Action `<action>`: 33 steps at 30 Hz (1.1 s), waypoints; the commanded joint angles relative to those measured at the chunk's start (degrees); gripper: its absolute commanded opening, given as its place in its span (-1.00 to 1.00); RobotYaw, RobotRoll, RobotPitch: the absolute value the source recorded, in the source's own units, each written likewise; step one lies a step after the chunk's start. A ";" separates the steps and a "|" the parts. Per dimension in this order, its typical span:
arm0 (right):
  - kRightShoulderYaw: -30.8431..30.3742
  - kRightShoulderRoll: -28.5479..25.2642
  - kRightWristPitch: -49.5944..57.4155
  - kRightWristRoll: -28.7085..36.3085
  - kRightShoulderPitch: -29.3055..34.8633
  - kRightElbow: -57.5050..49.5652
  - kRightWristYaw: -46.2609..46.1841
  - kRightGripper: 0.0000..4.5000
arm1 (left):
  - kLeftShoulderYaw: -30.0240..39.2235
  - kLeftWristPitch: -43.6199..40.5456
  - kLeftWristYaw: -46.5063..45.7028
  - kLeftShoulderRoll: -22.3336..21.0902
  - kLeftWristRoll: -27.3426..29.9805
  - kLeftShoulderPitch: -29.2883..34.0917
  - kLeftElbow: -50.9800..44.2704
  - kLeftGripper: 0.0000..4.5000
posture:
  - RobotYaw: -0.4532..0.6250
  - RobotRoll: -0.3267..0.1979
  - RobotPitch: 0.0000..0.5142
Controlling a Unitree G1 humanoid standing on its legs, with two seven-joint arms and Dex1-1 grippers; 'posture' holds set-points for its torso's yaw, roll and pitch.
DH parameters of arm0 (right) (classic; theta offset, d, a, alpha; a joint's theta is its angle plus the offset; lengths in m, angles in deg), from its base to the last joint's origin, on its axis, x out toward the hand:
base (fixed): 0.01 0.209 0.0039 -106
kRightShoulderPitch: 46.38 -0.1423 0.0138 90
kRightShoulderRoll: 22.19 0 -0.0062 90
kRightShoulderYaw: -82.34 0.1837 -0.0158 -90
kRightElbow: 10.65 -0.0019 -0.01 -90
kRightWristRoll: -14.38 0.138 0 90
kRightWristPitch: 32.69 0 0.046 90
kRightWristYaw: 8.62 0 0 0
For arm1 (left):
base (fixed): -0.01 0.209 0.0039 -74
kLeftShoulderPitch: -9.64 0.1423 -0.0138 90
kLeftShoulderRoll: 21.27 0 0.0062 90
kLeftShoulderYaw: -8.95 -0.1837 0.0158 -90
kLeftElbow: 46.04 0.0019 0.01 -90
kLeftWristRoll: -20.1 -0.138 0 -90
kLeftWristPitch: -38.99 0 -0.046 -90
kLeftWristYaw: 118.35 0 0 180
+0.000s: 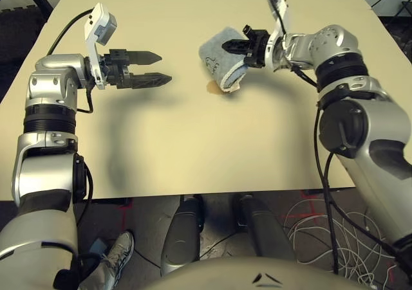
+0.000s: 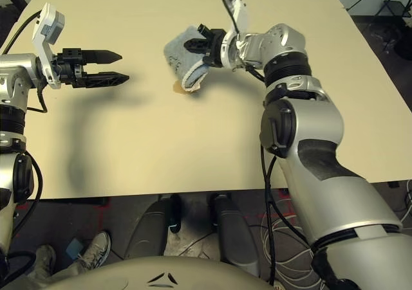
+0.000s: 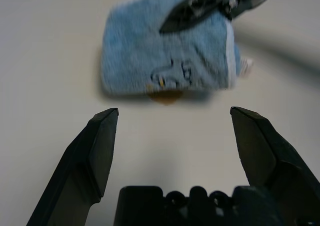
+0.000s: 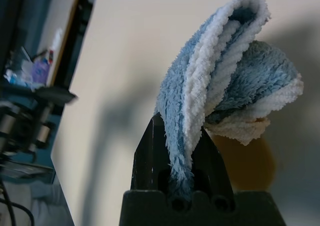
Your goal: Wipe the water off the table with a rag.
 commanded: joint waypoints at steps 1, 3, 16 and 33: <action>-1.45 1.82 -0.54 0.53 0.99 -2.51 -1.10 -0.97 | -0.59 -0.34 0.58 0.02 -0.20 0.68 -0.91 1.00 | -0.02 0.25 -0.09; -1.83 2.58 -1.24 0.64 1.38 -2.48 -1.53 -0.97 | -0.52 -0.55 0.49 0.05 -0.07 1.01 -1.32 1.00 | -0.02 0.25 -0.09; -5.75 0.44 -11.97 -3.58 5.90 -1.33 -6.45 -0.97 | -0.35 -0.80 -0.12 0.66 -0.01 1.55 -1.73 1.00 | -0.03 0.25 -0.11; -3.75 -6.76 -15.31 -3.24 2.87 -0.32 -10.04 -0.97 | -0.90 1.10 0.30 1.53 -1.05 -0.35 1.66 1.00 | -0.09 0.25 -0.14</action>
